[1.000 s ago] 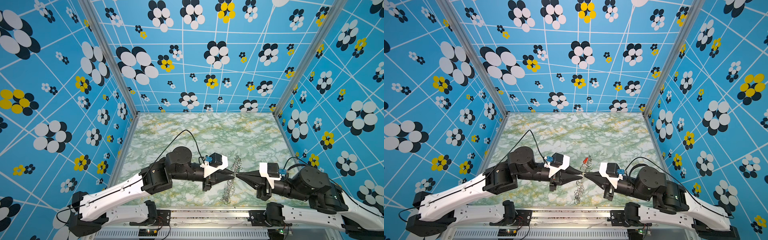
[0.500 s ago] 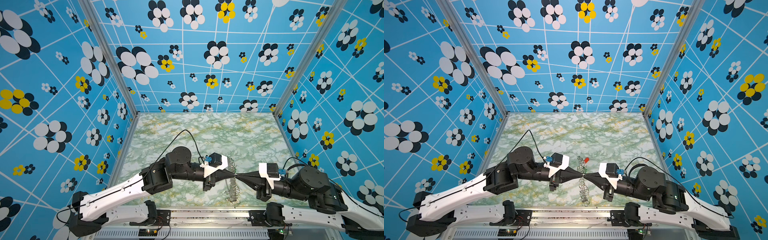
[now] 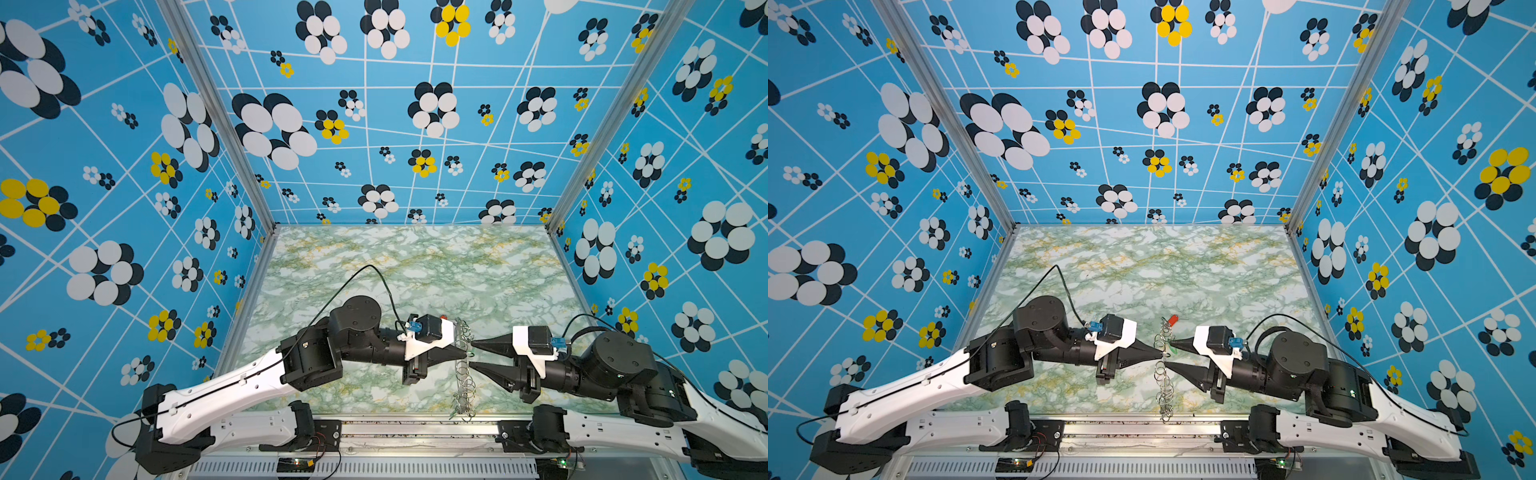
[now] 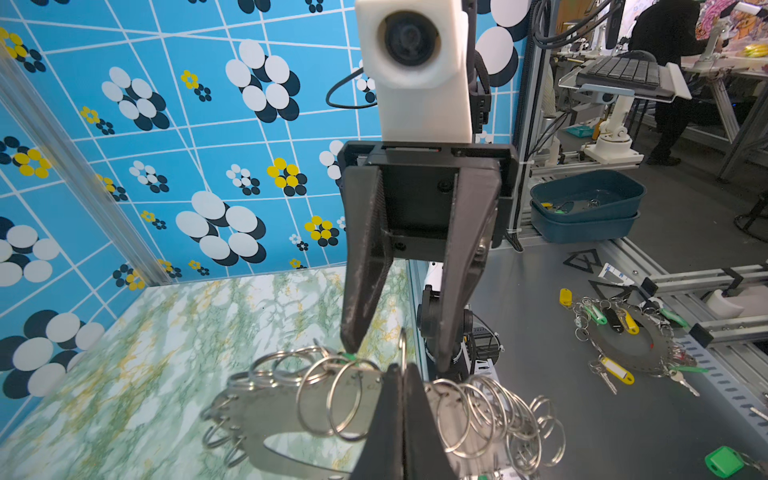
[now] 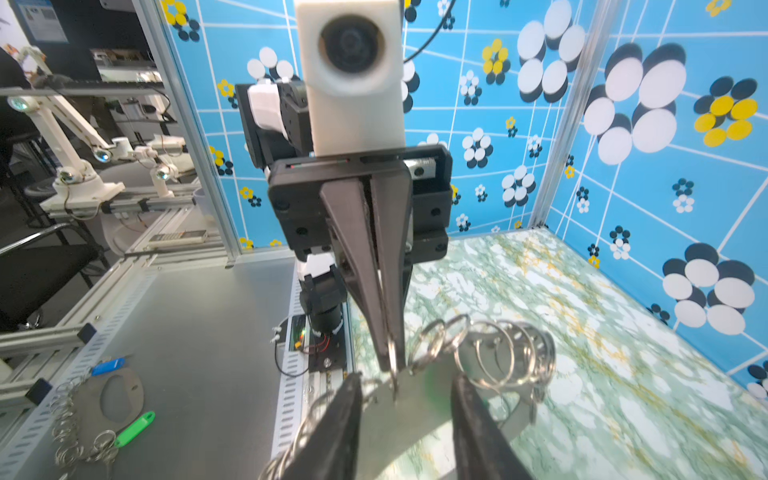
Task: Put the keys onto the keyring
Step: 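Open the right gripper and swing it away toward the red-tagged key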
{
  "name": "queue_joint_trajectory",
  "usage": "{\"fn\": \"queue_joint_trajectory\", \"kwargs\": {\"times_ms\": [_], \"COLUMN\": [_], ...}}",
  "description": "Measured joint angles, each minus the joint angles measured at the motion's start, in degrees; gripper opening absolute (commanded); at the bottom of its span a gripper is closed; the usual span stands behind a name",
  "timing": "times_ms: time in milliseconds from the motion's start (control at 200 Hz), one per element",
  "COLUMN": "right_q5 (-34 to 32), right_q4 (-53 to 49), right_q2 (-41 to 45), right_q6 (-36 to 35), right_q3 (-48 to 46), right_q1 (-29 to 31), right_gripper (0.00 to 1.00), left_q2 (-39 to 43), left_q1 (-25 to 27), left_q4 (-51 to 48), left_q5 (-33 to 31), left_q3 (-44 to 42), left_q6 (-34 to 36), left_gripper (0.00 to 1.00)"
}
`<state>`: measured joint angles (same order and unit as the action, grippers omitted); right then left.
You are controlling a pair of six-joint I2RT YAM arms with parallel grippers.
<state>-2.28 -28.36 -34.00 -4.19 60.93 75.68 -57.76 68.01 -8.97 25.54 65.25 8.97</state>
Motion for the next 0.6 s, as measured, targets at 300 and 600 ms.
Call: {"fn": "queue_joint_trajectory", "kwargs": {"times_ms": [300,600], "right_q5": [-2.1,-6.7], "right_q4": [-6.2,-6.6], "right_q2": [1.0,4.0], "right_q6": [-1.2,2.3], "right_q3": [3.4,0.0], "right_q1": [0.0,0.0], "right_gripper": [0.69,0.99], "left_q2": [4.7,5.4], "left_q1": [0.0,-0.8], "left_q4": [-0.1,0.0], "left_q5": [1.6,3.7], "left_q3": [-1.6,-3.2], "left_q6": [7.0,8.0], "left_gripper": [0.00,0.00]}}
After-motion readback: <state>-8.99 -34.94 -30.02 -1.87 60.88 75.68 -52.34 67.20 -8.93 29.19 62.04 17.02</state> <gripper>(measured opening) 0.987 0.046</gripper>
